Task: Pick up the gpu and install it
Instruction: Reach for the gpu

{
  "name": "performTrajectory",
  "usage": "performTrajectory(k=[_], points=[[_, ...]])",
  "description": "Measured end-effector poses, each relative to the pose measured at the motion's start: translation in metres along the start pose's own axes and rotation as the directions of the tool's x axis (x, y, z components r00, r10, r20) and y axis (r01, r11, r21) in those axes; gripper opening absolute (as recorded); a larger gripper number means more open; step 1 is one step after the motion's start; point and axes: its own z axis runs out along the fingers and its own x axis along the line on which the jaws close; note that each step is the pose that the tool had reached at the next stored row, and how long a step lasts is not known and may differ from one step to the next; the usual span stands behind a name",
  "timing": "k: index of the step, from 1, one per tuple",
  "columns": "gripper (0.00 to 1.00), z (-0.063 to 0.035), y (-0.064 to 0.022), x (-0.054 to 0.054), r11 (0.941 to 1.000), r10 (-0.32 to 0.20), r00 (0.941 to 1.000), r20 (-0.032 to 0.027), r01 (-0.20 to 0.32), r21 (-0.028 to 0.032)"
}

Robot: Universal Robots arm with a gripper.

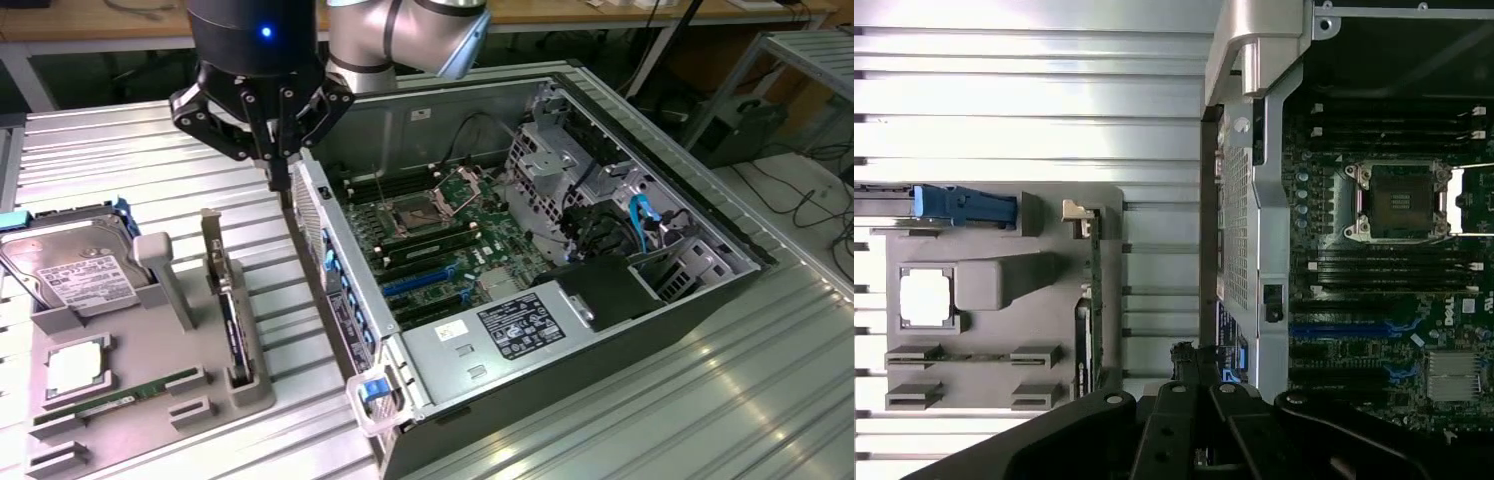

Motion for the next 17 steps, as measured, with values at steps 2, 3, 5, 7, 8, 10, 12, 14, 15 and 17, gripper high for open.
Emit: performTrajectory(k=[2,3,5,7,8,10,12,14,15,17], points=[[0.11,-0.0001,-0.0009,0.003,1.0,-0.005,1.0,-0.0002,0.005,-0.0001],[0.11,-0.0001,-0.0014,0.004,1.0,-0.007,1.0,-0.0003,0.007,-0.0002],[0.11,-0.0003,-0.0025,0.007,0.9999,-0.012,0.9999,-0.0005,0.012,-0.0003],[0.11,-0.0004,-0.0034,0.01,0.9999,-0.016,0.9999,-0.0007,0.016,-0.0005],[0.11,-0.0005,-0.004,0.012,0.9998,-0.019,0.9998,-0.0008,0.019,-0.0005],[0.11,-0.0006,-0.005,0.014,0.9997,-0.023,0.9997,-0.0011,0.023,-0.0006],[0.11,-0.0008,-0.0066,0.019,0.9995,-0.031,0.9995,-0.0014,0.031,-0.0008],[0.11,-0.0009,-0.0081,0.023,0.9993,-0.037,0.9993,-0.0017,0.037,-0.001],[0.11,-0.001,-0.0089,0.025,0.9992,-0.041,0.9992,-0.0017,0.041,-0.0011],[0.11,-0.0012,-0.0098,0.028,0.999,-0.045,0.999,-0.0021,0.045,-0.0011]])
